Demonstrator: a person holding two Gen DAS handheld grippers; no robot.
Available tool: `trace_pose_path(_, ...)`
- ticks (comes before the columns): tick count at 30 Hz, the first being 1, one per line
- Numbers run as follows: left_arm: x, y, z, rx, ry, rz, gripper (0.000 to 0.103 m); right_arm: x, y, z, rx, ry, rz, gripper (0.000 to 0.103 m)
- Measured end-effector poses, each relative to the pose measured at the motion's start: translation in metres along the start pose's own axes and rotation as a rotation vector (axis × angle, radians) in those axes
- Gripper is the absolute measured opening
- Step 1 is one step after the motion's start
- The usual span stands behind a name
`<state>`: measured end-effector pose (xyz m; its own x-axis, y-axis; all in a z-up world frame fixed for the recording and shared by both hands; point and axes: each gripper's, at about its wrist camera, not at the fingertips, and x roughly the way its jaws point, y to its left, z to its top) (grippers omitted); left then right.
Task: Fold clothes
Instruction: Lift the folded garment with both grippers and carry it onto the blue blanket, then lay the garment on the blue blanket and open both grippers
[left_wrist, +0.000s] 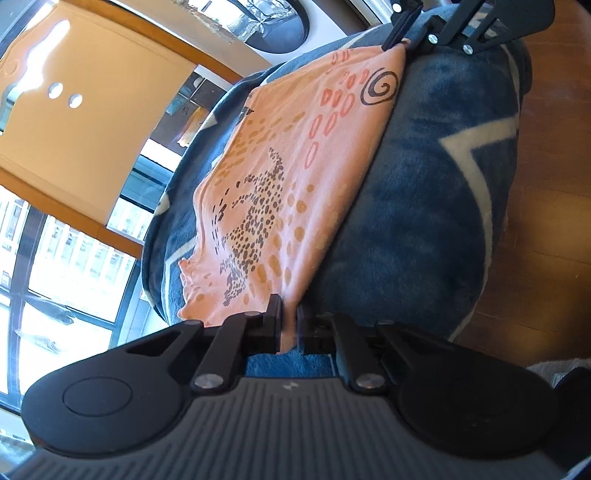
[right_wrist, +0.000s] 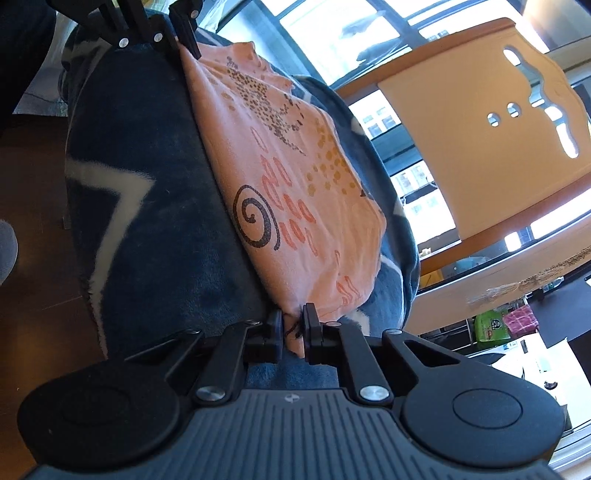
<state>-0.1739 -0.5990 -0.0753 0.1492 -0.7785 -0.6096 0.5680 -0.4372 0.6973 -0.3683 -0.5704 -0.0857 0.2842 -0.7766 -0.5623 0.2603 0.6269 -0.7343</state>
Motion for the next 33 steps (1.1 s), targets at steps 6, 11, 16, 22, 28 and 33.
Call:
trace_pose_path(6,-0.011,0.005,-0.007,-0.060,-0.009,-0.009,0.007,-0.004,-0.007,-0.007,0.070,0.011,0.010,0.012)
trace_pose_path(11,-0.025,0.022,-0.022,-0.153,0.003,-0.032,0.009,-0.013,-0.014,-0.025,0.148,0.053,-0.015,0.012)
trace_pose_path(16,-0.037,0.046,-0.039,-0.260,0.001,0.016,0.009,-0.030,-0.029,-0.036,0.310,0.012,-0.049,0.012)
trace_pose_path(22,-0.020,0.070,-0.018,-0.347,-0.050,0.031,0.009,-0.026,-0.058,-0.018,0.598,-0.091,0.072,0.012)
trace_pose_path(28,0.018,0.080,-0.005,-0.424,-0.068,-0.002,0.009,0.006,-0.064,-0.011,0.643,-0.062,0.145,0.012)
trace_pose_path(33,0.039,0.087,-0.033,-0.477,0.007,-0.015,0.009,0.005,-0.069,-0.020,0.650,-0.045,0.147,0.012)
